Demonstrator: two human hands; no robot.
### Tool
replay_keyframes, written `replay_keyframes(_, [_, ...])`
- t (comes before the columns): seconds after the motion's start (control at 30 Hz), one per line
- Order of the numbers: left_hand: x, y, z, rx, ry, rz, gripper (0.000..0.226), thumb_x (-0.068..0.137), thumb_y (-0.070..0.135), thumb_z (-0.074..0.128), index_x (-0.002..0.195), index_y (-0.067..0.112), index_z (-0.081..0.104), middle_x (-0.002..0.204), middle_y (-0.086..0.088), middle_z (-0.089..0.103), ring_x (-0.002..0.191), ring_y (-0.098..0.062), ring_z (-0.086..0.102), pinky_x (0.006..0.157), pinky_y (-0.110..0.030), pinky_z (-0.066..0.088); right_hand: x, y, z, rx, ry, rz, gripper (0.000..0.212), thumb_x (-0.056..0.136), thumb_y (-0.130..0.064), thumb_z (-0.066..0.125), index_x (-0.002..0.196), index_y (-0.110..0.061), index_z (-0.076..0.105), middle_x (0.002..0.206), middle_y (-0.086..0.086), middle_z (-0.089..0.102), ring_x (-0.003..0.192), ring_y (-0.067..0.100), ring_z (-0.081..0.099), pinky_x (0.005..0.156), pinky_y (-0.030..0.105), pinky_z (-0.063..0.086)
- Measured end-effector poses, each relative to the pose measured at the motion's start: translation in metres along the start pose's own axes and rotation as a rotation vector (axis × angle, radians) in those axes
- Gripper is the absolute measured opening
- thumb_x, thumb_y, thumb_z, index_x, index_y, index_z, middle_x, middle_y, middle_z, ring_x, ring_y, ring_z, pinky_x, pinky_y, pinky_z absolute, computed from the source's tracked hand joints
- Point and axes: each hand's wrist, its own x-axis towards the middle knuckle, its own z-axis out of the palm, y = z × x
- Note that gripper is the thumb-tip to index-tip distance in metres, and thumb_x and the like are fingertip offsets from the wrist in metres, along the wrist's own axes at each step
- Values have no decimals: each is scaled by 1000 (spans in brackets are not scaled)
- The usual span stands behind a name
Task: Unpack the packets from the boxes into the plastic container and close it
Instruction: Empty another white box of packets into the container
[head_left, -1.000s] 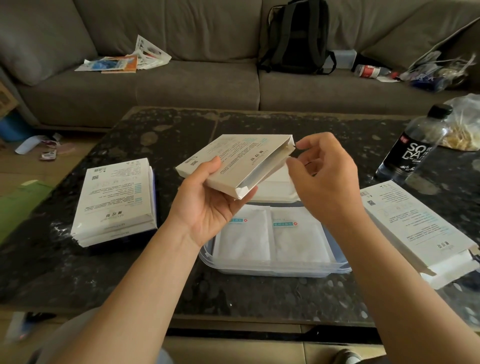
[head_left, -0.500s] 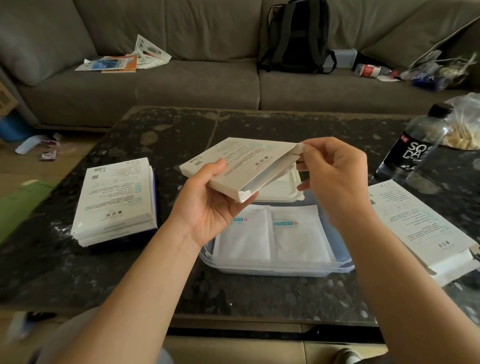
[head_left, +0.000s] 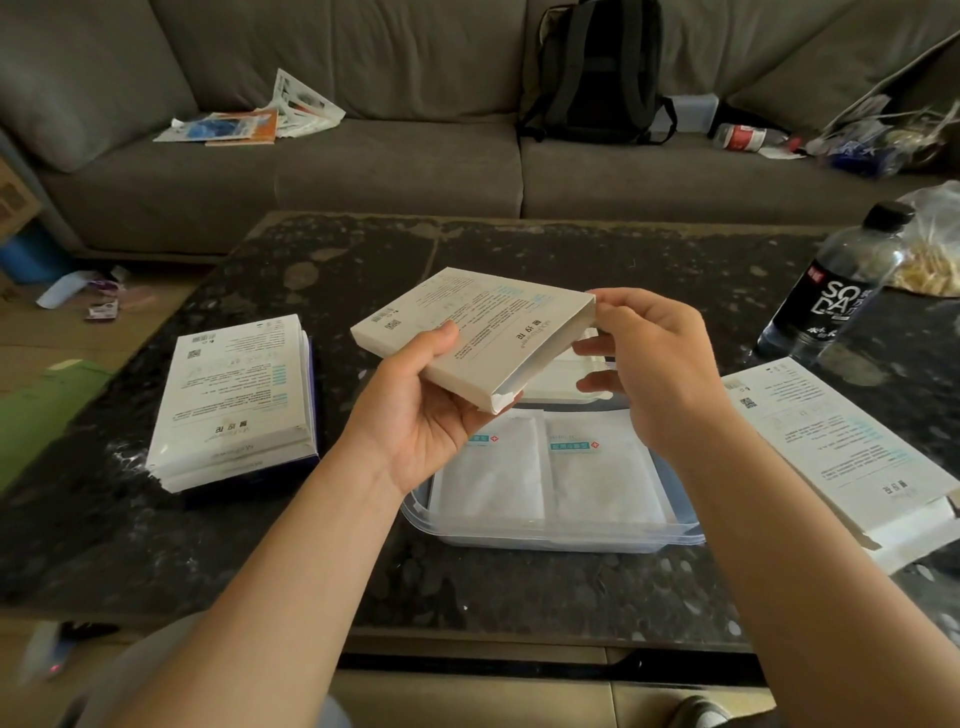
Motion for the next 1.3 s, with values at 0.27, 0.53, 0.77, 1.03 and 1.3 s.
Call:
replay_keyframes(0.27, [4,-2,1,37,91,204,39,102,18,60,140,25,56,124,-11,75,114,-29,74,83,-44,64,-24,10,13,-359,-168,-322,19,98,-19,55,96,-22,74,95,-22,66,82,5,66,63,29,62])
replay_keyframes(0.53, [2,1,-2,28,138,281,38,104,16,58,140,28,54,125,-12,74,114,-29,73,74,-40,64,-34,12,17,-230,-362,-274,12,94,-15,66,89,-15,77,91,-12,73,63,8,66,52,18,52])
replay_keyframes(0.77, [2,1,0,40,129,291,38,104,16,58,140,27,54,125,-11,74,112,-28,74,72,-37,64,-32,13,18,-214,-385,-246,10,85,-20,77,94,-18,75,93,-5,75,69,13,68,55,28,60])
replay_keyframes(1.03, [4,-4,0,31,120,288,44,104,16,57,146,25,50,128,-14,72,114,-30,73,76,-40,64,-34,22,31,-246,-269,-319,13,87,-21,78,81,-14,69,83,-5,72,75,17,67,54,23,57])
replay_keyframes(1.3, [2,-1,0,20,70,248,47,99,21,62,145,25,52,127,-15,73,116,-30,72,84,-43,63,-23,9,20,90,-323,-135,11,95,-11,66,101,-10,75,97,9,76,57,25,54,57,42,55])
